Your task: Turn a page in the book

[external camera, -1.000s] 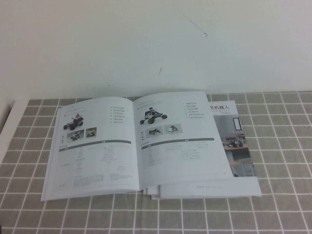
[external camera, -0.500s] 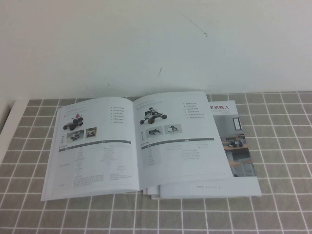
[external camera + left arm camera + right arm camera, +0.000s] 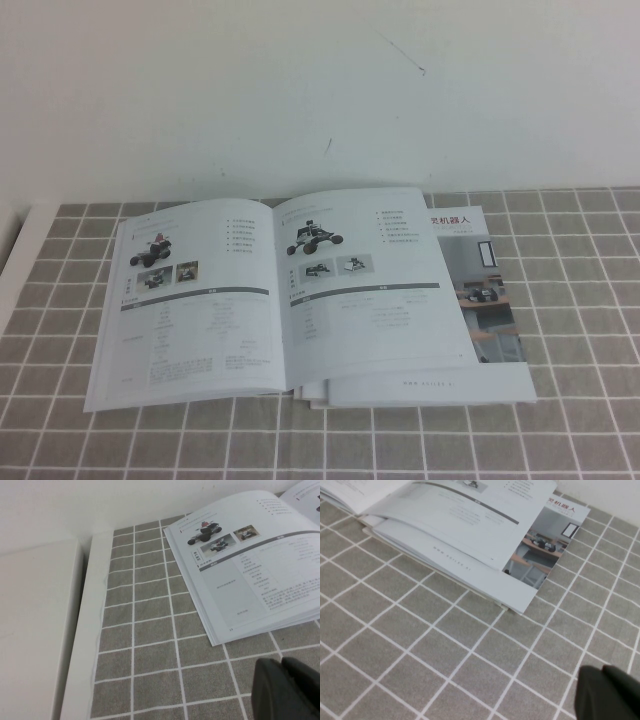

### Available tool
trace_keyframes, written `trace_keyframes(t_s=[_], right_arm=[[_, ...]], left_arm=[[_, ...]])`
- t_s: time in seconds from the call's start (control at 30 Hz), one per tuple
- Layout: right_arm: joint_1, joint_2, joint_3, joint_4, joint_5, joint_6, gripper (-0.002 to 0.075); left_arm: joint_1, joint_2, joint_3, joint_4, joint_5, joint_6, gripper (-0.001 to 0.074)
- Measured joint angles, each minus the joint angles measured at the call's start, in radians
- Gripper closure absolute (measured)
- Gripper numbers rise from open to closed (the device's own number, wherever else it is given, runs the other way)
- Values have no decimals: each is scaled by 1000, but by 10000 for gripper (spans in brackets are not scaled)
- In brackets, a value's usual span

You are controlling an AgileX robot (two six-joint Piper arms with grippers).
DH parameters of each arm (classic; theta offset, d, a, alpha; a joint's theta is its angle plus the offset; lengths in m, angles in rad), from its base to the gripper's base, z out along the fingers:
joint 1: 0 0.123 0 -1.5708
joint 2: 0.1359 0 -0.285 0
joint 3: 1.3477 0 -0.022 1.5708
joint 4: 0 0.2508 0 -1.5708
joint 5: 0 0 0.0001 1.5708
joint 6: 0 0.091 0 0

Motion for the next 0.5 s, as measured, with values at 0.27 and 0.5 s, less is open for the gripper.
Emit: trace_keyframes(t_s=[0.27,0.5], right_arm=[[0,0,0,0,0,0,727],[0,0,0,0,0,0,727]], left_arm=[[0,0,0,9,0,0,738],[0,0,0,9,0,-1,738]])
